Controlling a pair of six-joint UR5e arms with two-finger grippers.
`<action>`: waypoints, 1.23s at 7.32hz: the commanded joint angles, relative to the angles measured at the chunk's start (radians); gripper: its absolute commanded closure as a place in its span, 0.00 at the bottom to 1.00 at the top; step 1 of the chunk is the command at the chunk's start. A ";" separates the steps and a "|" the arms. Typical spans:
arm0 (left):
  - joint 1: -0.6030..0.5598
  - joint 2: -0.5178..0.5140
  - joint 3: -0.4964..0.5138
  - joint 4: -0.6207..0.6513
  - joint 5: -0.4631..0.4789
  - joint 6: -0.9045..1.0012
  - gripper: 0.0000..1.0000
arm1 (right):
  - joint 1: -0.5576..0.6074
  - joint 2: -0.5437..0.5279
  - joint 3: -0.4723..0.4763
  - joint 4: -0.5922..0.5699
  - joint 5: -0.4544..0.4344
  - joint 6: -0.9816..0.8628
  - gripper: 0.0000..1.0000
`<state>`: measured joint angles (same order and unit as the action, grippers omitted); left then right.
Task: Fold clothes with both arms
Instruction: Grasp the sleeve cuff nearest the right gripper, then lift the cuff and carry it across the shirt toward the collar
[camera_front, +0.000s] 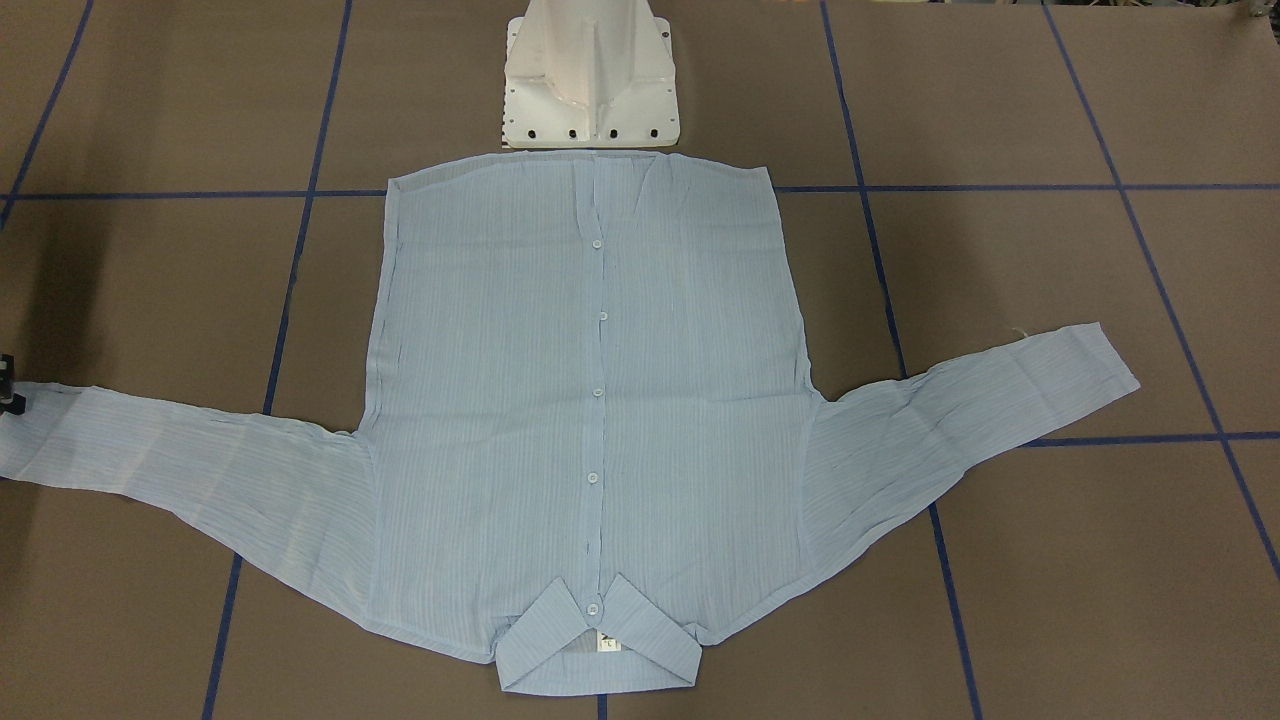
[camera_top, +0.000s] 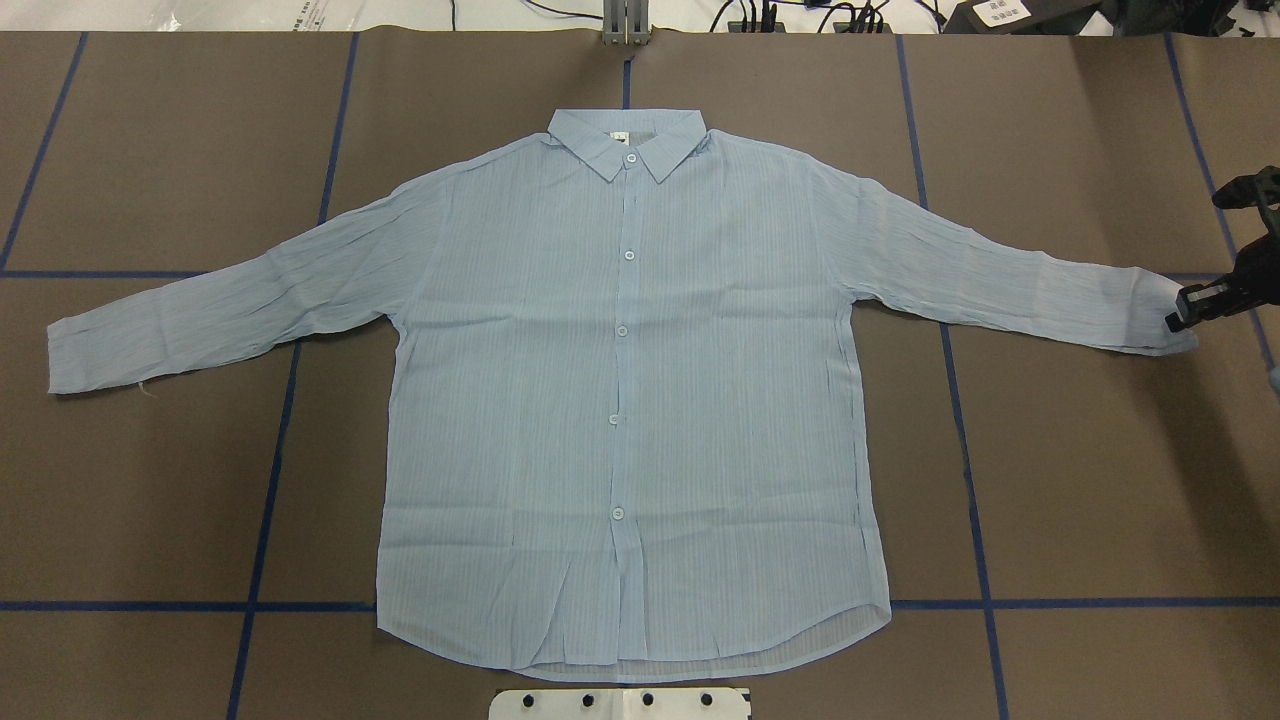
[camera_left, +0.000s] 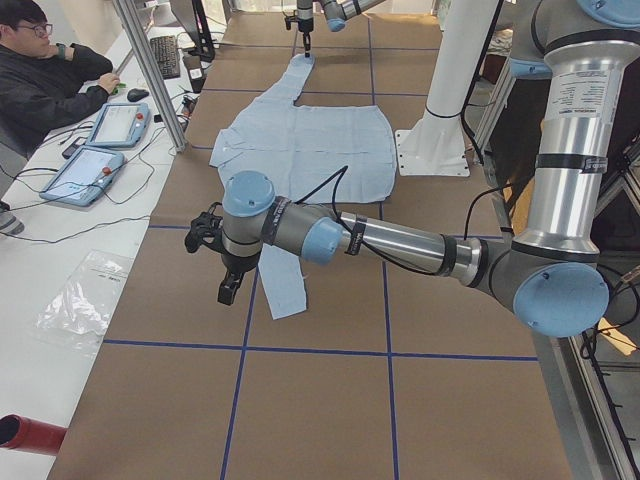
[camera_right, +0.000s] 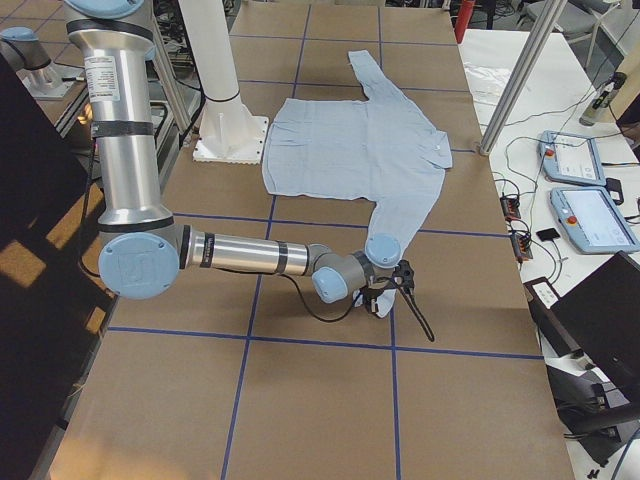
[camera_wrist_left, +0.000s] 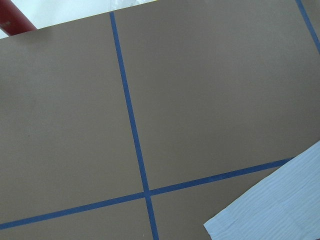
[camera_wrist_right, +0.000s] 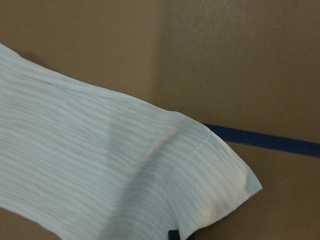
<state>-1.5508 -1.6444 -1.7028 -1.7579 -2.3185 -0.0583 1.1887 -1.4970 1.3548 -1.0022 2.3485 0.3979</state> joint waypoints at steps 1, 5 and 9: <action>0.000 0.000 0.000 0.000 -0.001 0.000 0.00 | 0.014 -0.006 0.129 -0.001 0.005 0.060 1.00; 0.000 0.002 0.012 -0.002 0.001 0.003 0.00 | -0.039 0.282 0.258 -0.016 0.089 0.319 1.00; -0.002 0.005 0.025 -0.002 0.002 0.006 0.00 | -0.288 0.799 -0.094 -0.025 -0.127 0.562 1.00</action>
<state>-1.5512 -1.6410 -1.6824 -1.7595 -2.3175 -0.0533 0.9763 -0.8503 1.3974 -1.0237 2.3055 0.9344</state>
